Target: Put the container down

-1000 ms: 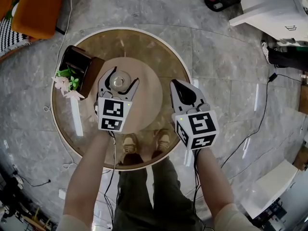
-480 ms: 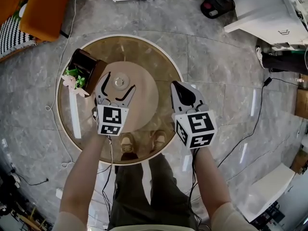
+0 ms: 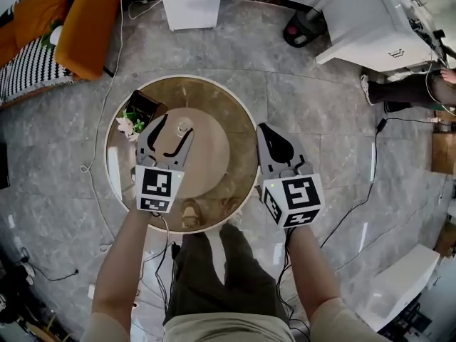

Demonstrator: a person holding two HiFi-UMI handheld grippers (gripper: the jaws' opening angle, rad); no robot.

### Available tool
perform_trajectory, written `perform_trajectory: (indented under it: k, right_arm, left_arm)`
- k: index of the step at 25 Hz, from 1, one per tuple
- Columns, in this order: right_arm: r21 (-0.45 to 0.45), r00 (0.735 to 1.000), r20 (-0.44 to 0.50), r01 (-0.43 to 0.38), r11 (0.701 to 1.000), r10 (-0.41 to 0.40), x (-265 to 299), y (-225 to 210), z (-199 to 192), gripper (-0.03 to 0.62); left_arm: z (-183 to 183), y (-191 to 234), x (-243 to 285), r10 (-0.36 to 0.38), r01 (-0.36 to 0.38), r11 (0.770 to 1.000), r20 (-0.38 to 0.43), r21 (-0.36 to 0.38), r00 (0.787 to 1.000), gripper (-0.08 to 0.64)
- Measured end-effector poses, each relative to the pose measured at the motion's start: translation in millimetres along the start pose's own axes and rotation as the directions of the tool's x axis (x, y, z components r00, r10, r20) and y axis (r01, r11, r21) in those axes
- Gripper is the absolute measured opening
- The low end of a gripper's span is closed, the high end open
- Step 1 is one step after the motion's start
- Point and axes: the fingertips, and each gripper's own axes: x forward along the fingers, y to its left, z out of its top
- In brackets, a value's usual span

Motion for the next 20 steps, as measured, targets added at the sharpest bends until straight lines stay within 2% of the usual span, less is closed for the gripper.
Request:
perform_trajectory:
  k: [3,5,11,15,20]
  right_arm:
    - [-0.004,0.999,0.052,0.004,1.0,-0.004,-39.2,9.0,39.5,-0.003]
    - [-0.011,0.997,0.078,0.007,1.0,-0.006,-66.9,16.4,61.2,-0.003]
    - [-0.033,0.989,0.15,0.009,0.999,-0.004,-143.2,32.2,114.0,-0.003]
    - [-0.007,0.984,0.18,-0.009,1.0,0.011,-189.8,45.8,136.0,-0.003]
    - [-0.036,0.981,0.194,-0.022,0.999,0.029,-237.3,68.0,157.1,-0.003]
  left_arm:
    - [35.9,3.5,-37.5,0.007,-0.007,1.0,0.016,-0.003,1.0,0.222]
    - [55.9,6.2,-66.1,0.036,-0.036,0.999,0.025,0.009,0.999,0.142]
    - [112.3,-2.2,-146.6,0.056,-0.055,0.998,0.081,-0.023,0.995,0.074]
    - [141.5,-17.1,-193.9,0.027,-0.023,0.999,0.112,-0.039,0.993,0.021]
    - [186.3,-36.9,-251.4,-0.021,0.023,1.0,0.18,-0.009,0.983,0.015]
